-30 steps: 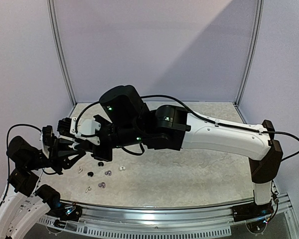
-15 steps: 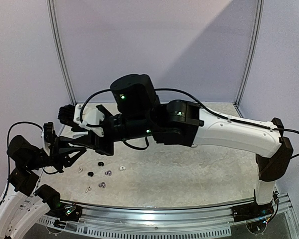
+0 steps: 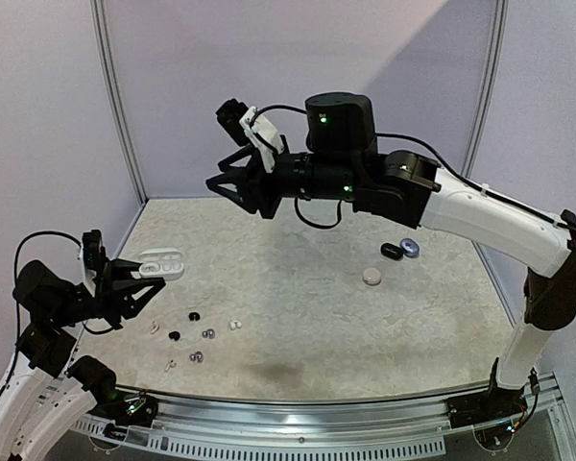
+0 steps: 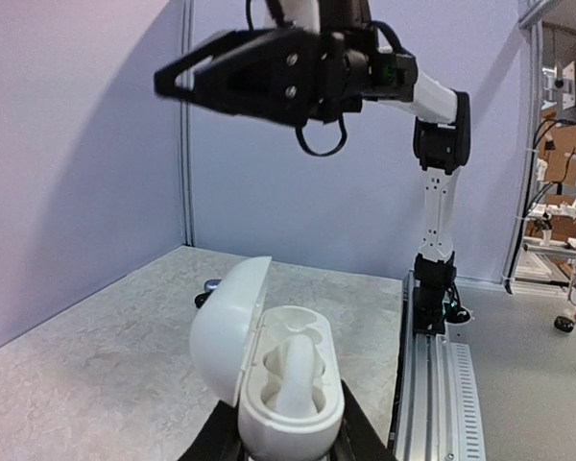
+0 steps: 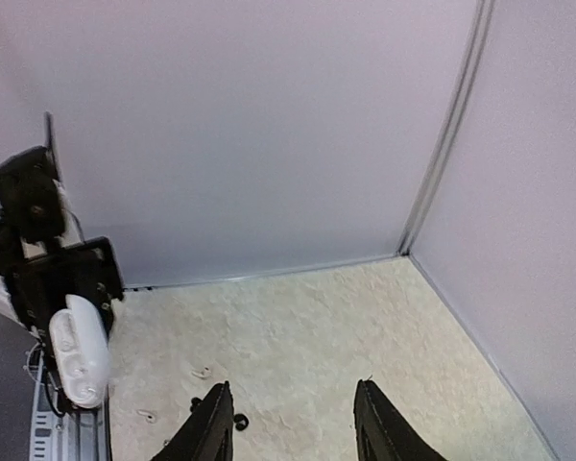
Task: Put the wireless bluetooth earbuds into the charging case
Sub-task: Insert the left earbud into the left side groove of the charging case, then move the right earbud to the center of the board.
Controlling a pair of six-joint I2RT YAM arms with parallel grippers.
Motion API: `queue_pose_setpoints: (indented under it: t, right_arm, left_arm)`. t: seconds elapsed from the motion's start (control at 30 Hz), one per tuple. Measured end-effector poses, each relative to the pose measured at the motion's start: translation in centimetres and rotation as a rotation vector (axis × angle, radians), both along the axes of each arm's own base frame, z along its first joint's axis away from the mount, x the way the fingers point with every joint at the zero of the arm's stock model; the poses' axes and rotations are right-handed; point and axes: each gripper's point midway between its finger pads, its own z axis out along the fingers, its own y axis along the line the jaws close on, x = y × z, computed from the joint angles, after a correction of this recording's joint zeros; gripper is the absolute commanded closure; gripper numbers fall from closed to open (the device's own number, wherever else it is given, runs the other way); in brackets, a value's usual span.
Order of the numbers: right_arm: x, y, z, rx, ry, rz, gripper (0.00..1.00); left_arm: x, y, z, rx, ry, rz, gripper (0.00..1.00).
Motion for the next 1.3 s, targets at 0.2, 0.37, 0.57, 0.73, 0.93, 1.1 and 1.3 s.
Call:
queue_pose_setpoints:
  t: [0.2,0.37,0.57,0.73,0.93,1.1,1.3]
  right_arm:
    - [3.9,3.2,-10.0,-0.213,0.137,-0.066,0.29]
    - [4.1,4.8,-21.4,-0.434,0.258,-0.038,0.24]
    - [3.7,4.3,-30.1,-0.607,0.362,-0.002,0.29]
    - [4.2,3.9,-31.6,-0.634,0.382,0.016,0.26]
    - [4.9,4.6,-34.0,-0.671,0.372,0.028,0.28]
    - [4.6,4.1,-37.9,-0.743,0.4,0.031,0.3]
    - [4.5,3.8,-39.5,-0.775,0.408,0.03,0.37]
  left_arm:
    - [0.8,0.6,0.8,-0.026,0.043,0.042,1.0]
    - [0.8,1.2,2.7,-0.044,0.046,0.069,1.0]
    - [0.7,1.9,4.3,-0.06,0.046,0.101,1.0]
    - [1.1,2.2,4.1,-0.07,0.079,0.115,1.0]
    - [1.1,2.1,4.1,-0.077,0.09,0.11,1.0]
    - [1.1,2.1,3.9,-0.077,0.09,0.102,1.0]
    - [1.1,1.9,3.3,-0.079,0.105,0.086,1.0]
